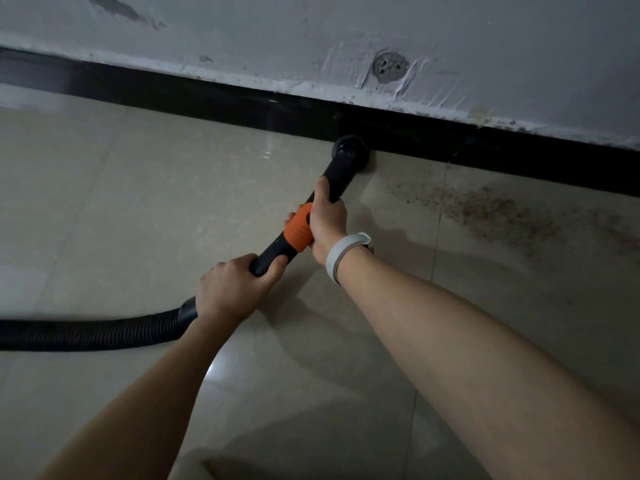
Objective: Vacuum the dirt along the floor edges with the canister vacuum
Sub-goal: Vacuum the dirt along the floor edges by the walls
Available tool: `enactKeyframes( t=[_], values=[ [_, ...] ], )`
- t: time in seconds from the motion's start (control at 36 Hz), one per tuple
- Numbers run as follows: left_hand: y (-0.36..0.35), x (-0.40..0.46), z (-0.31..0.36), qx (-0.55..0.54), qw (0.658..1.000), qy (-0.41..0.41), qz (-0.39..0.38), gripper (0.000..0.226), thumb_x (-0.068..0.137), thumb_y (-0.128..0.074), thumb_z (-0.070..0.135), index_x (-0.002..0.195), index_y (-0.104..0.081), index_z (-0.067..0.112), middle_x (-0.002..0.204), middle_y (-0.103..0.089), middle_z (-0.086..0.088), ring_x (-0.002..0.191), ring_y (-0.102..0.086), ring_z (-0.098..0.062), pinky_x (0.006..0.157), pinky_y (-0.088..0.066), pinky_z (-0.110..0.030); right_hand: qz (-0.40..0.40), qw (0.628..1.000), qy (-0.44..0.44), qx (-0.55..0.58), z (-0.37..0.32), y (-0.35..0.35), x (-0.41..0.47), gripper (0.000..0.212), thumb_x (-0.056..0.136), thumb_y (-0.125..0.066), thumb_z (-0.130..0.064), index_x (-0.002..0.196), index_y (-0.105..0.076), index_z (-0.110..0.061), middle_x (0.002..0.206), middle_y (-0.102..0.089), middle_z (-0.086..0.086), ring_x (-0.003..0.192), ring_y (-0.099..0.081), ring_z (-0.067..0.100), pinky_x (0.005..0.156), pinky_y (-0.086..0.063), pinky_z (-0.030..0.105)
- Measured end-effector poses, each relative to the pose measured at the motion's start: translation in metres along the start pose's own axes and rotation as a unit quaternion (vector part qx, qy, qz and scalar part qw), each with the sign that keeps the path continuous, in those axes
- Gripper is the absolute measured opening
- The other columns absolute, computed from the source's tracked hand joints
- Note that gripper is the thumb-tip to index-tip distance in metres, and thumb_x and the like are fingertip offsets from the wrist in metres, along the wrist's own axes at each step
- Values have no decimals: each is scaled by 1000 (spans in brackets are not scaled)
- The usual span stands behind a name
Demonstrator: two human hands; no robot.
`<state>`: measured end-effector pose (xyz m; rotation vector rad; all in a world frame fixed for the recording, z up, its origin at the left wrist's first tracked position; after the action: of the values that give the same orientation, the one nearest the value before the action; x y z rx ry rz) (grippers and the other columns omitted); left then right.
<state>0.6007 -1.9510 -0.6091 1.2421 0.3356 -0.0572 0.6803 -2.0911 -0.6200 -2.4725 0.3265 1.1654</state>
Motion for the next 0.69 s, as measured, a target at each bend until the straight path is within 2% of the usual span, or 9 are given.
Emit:
enactKeyframes(
  t=[0.08,0.17,0.28,0.39,0.53,0.56,0.58,0.64,0.69],
  values=[
    [-1,3,10,16,999,-33,-27,58,80,-36,75,59,-44,22,53,-50,3,53,-52,-19,54,-36,-27,20,999,6,29,1,17,0,52,98,-47,-46,129,-45,-4,66,-58,5,54,-60,16,72,-56,38],
    [-3,6,18,35,996,-69,-34,57,71,-24,78,58,-42,25,52,-49,6,54,-53,-18,56,-38,-27,47,996,9,80,1,30,0,50,97,-50,-45,127,-46,-6,67,-56,6,54,-59,18,69,-57,38],
    [-1,10,19,44,995,-83,-22,54,72,-26,75,58,-39,25,51,-47,7,54,-53,-19,55,-37,-27,55,993,8,99,-1,32,-1,44,96,-52,-45,121,-48,-9,70,-55,6,56,-57,18,67,-56,37],
    [7,9,1,44,998,-44,-4,52,84,-43,69,59,-42,24,53,-50,3,57,-57,-23,58,-41,-29,39,997,-3,73,4,6,-2,45,95,-53,-45,121,-49,-8,65,-56,5,49,-58,16,64,-56,36],
    [17,8,-42,23,999,33,29,52,83,-41,67,65,-51,20,57,-56,-3,58,-58,-27,63,-49,-32,4,999,-14,45,16,-53,8,39,96,-54,-41,113,-47,-7,61,-53,9,42,-54,19,48,-52,29],
    [20,10,-50,21,998,40,36,51,84,-42,66,65,-52,19,56,-55,-4,56,-56,-26,59,-44,-31,-3,999,-13,34,18,-66,8,40,95,-55,-43,110,-47,-7,67,-57,12,48,-58,22,52,-55,32],
    [24,12,-57,19,998,43,42,51,85,-43,64,64,-52,18,54,-54,-4,53,-53,-25,56,-40,-29,-13,1000,-12,19,21,-77,7,45,92,-56,-48,109,-48,-8,79,-62,15,61,-64,27,63,-58,39],
    [30,15,-68,14,998,44,47,53,87,-43,63,63,-53,17,53,-53,-6,51,-51,-25,53,-36,-27,-24,999,-17,-24,33,-96,19,64,76,-57,-64,112,-50,-12,111,-65,19,96,-66,37,90,-53,51],
    [33,17,-75,7,998,46,50,53,88,-43,61,63,-54,16,51,-52,-7,49,-50,-25,51,-33,-26,-27,998,-17,-52,37,-106,22,67,67,-55,-69,107,-49,-16,118,-64,19,106,-63,40,97,-49,54]
  ],
)
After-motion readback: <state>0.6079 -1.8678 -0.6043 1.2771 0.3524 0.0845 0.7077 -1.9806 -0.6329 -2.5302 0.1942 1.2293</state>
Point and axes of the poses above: each hand's wrist, its own x-axis towards the middle knuckle, its own y-axis out of the back of the hand, z = x × y, the point moved 2 cm from there along x, towards the middle knuckle
